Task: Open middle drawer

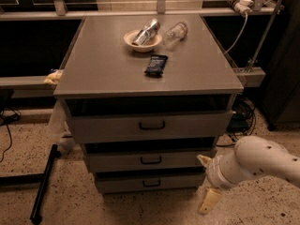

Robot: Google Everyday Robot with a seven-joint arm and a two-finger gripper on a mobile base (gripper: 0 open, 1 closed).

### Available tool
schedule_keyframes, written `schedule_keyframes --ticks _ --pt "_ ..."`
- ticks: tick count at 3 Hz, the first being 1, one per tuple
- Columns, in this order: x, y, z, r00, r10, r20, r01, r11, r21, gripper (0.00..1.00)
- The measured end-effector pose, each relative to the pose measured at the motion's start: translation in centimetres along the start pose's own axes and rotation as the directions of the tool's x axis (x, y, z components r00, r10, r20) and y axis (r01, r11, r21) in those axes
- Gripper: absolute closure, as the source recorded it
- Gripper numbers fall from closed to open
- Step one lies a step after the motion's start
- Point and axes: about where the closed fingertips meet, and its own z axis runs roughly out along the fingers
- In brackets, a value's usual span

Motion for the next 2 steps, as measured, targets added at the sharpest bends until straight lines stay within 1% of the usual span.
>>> schedule_keyframes --ticks 1,2 --pt "0.4 -1.2 2.4 0.998 -0.042 0.043 0.040 0.9982 0.046 0.00" --pt "0.5 -3.2 5.1 0.993 -0.078 0.089 0.071 0.9940 0.084 0.00"
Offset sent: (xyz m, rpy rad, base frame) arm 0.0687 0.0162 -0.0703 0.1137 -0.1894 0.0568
